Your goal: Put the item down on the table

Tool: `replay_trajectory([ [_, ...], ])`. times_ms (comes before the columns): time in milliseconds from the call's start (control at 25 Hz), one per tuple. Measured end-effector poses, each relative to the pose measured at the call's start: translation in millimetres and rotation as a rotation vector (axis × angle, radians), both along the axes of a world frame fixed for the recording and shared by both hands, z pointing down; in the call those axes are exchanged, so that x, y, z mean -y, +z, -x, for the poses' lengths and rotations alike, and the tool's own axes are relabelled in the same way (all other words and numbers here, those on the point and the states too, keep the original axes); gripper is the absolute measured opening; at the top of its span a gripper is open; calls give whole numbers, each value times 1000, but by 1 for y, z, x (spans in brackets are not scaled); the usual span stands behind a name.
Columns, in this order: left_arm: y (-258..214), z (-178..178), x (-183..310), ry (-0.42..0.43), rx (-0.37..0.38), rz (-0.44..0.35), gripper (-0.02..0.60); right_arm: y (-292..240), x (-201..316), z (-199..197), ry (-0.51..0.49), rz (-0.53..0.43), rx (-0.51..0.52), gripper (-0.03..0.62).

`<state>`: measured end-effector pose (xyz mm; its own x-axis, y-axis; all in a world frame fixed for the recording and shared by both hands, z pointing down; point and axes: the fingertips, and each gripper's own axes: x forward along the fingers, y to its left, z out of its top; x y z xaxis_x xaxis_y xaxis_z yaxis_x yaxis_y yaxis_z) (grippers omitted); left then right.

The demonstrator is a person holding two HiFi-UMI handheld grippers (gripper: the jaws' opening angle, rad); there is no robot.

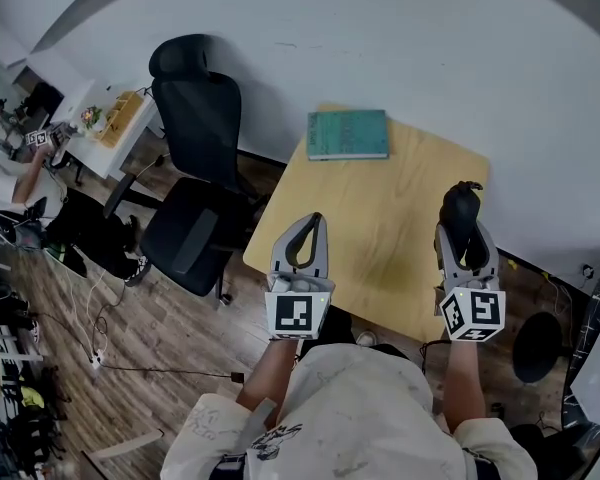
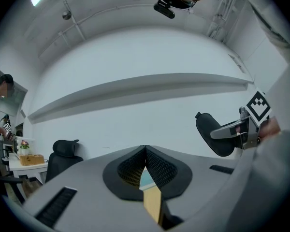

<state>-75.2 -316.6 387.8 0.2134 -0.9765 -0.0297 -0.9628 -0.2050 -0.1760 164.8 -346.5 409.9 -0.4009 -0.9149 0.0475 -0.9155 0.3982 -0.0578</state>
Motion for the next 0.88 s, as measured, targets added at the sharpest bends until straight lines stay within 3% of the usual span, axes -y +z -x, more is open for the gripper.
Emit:
replay_trajectory([
  [120,5,4,0,-9,-10,30,8,3,2,4,-7,11,-2,261],
  [280,3,8,4,-8,-45,1,8,13,4,11,-21,32,3,261],
  [880,29,39,-2,-79,-36,49,8,67,14,57,-129,156,-68,261],
])
